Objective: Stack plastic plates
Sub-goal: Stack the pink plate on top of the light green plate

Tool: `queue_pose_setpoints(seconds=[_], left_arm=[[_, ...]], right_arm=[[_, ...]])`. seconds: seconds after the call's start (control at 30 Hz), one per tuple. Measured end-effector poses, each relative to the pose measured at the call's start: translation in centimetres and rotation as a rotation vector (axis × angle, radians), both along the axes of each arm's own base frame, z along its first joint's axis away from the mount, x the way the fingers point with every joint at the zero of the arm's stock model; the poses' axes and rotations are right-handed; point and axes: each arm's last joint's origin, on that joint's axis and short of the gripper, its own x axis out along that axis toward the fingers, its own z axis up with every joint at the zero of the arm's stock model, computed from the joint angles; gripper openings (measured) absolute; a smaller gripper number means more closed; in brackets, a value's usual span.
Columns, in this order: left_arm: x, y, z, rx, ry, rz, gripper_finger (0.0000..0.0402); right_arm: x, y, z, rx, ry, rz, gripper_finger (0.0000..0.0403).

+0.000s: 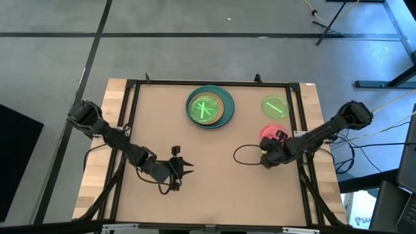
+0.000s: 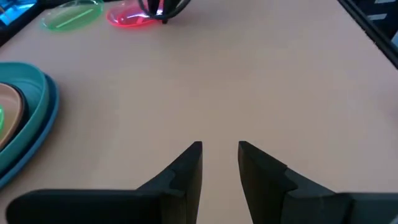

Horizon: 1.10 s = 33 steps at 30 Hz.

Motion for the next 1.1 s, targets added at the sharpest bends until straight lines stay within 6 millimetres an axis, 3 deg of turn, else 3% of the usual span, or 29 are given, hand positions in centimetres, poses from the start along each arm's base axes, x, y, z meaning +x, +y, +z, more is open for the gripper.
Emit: queue_pose_setpoints(seconds=[0.2, 0.33, 0.63, 0.87, 1.1], left_arm=[[0.1, 0.1, 0.0, -0.010, -0.007, 0.007, 0.0096], [0.1, 0.1, 0.0, -0.012, -0.006, 0.005, 0.0096], [0.1, 0.1, 0.0, -0.012, -0.007, 0.006, 0.0096], [0.1, 0.2, 0.1, 0.001, -0.015, 0.027, 0.0096], [0.2, 0.2, 0.2, -0.002, -0.025, 0.031, 0.0096]], right_arm=[[-0.1, -0.8, -0.5, -0.003, 0.006, -0.025, 0.0050], [0.3, -0.8, -0.5, -0.038, -0.006, 0.060, 0.0006], [3.1, 0.1, 2.1, -0.173, -0.132, 0.259, 0.0004], [6.8, 1.1, 4.4, -0.317, -0.379, 0.572, 0.0002], [10.6, -2.1, 5.8, -0.411, -0.585, 0.660, 0.0001]])
